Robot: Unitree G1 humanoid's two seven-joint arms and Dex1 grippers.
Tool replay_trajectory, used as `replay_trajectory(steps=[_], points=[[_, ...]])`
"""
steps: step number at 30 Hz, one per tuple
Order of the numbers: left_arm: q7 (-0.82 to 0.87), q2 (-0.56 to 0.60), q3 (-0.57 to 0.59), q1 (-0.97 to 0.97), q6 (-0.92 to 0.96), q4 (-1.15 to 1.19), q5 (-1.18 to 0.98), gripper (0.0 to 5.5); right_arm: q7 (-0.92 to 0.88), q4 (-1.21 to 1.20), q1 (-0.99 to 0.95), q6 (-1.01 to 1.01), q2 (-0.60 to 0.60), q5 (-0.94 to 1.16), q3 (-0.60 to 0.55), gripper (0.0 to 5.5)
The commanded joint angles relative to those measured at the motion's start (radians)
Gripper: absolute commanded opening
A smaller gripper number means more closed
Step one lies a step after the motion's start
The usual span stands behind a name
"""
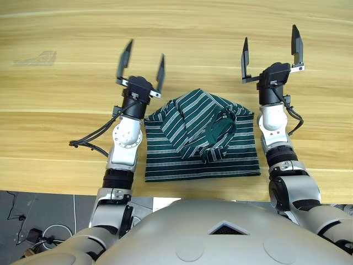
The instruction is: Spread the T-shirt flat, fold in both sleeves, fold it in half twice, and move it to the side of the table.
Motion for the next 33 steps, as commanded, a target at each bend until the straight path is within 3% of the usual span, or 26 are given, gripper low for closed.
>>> replay_trajectory(steps=[1, 7, 16, 33], points=[[-0.170, 0.083, -0.085, 0.066, 0.015, -0.059, -0.030, 3.66, -0.001, -0.014, 0.000, -0.004, -0.012, -0.002, 0.002, 5.40], [-0.364, 0.188, -0.171, 0.148, 0.068, -0.143, -0.058, 3.66, 0.000, -0.034, 0.008, 0.001, -0.011, -0.003, 0.004, 5.40], [-0.510, 0.264, -0.151, 0.188, 0.129, -0.211, -0.201, 3.66, -0.002, -0.037, 0.009, 0.005, -0.012, -0.006, 0.004, 5.40], [-0.708, 0.324, -0.198, 0.247, 0.199, -0.273, -0.297, 3.66, -0.004, -0.032, 0.005, 0.011, -0.009, -0.008, 0.007, 5.40]])
